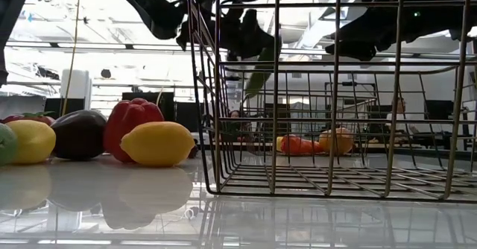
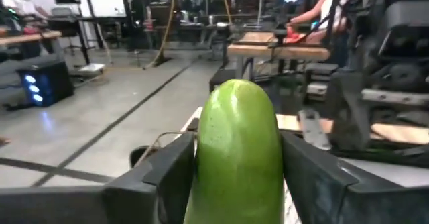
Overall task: Sort produce into baskets
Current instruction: Put the green cucumber into the top wire basket, then put the violet egg plant into the top wire basket
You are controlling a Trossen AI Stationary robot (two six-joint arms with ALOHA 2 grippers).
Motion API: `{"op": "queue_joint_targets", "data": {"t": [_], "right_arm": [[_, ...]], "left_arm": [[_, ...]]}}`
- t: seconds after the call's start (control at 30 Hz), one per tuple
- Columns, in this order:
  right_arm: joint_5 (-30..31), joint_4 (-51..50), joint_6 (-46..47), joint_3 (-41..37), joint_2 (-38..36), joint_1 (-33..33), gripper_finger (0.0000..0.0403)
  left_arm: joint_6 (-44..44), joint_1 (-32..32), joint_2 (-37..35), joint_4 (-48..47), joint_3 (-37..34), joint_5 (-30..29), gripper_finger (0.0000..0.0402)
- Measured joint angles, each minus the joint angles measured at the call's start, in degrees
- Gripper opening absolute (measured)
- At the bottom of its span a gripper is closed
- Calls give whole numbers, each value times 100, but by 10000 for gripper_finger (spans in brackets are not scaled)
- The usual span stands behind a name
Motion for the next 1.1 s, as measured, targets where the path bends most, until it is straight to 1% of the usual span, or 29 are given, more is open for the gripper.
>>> {"op": "queue_joint_targets", "data": {"t": [0.1, 0.2, 0.23, 0.3, 0.4, 0.5, 0.63, 0.8, 0.87, 0.97, 1.1], "right_arm": [[0, 1, 0, 0, 0, -4, 315], [0, -10, 0, 0, 0, -4, 315], [0, -41, 2, 0, -2, -4, 315], [0, -121, 2, 0, 0, -4, 315], [0, -221, 2, 0, 0, -4, 315], [0, -225, -47, 0, 0, -12, 315], [2, -219, -131, 0, 0, -101, 315], [4, -219, -133, 0, 0, -191, 315], [3, -218, -130, 0, 0, -195, 315], [2, -218, -103, 0, 0, -190, 315], [2, -223, -51, 0, 0, -181, 315]], "left_arm": [[-94, 9, -16, -179, 121, 48, 242], [36, 19, -144, -894, 313, 160, 275], [208, 18, -232, -1324, 420, 192, 282], [644, 12, -485, -2479, 653, 190, 288], [904, -41, -868, -3917, 750, -52, 290], [836, -172, -1239, -4758, 624, -378, 290], [303, -536, -1775, -5149, 117, -818, 290], [-748, -1079, -1941, -5702, -546, -1529, 291], [-1254, -1269, -1876, -5832, -655, -1640, 291], [-1968, -1512, -1608, -6036, -768, -1646, 291], [-2629, -1805, -1245, -5974, -768, -1719, 291]]}}
